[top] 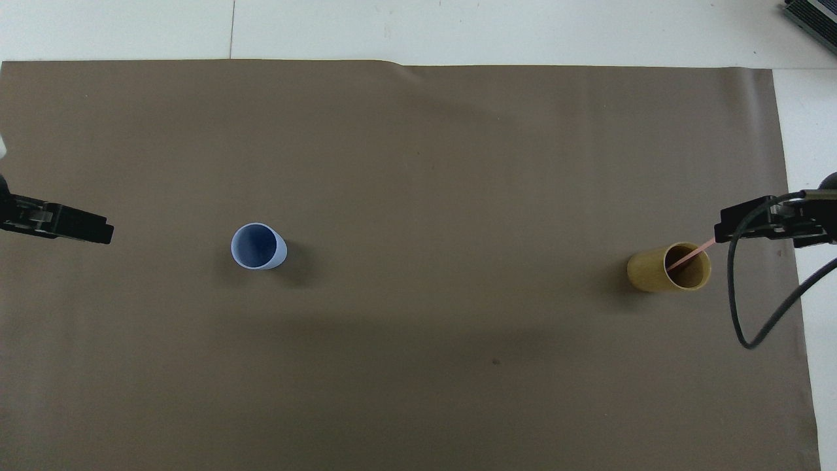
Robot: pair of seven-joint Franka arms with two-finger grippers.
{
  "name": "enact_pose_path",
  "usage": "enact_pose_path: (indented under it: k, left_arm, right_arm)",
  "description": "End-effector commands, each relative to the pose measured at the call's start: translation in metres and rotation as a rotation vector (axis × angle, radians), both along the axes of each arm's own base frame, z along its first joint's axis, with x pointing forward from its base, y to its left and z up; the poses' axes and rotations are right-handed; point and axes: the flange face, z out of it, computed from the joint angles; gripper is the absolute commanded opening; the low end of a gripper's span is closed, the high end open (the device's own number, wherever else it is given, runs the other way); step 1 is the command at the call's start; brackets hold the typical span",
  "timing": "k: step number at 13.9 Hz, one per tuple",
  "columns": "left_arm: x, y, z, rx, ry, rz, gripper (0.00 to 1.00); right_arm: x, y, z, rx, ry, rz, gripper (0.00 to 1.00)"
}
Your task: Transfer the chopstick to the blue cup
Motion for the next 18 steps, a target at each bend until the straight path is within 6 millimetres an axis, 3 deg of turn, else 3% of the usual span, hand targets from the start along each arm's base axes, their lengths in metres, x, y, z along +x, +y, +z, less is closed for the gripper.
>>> enact_pose_path:
  k: [1, 18]
  left_arm:
    - [-0.0122, 0.0035, 0.0032, 0.001, 0.036, 0.011, 1.0]
    - [-0.0169, 0.0065, 0.0045, 0.0, 0.031, 0.014, 1.0]
  right_arm:
    - [-0.0056, -0.0008, 0.0001, 0.014, -0.01, -0.009, 1.0]
    - [-0.0036, -0.0083, 0.0009, 0.014, -0.016, -0.024, 1.0]
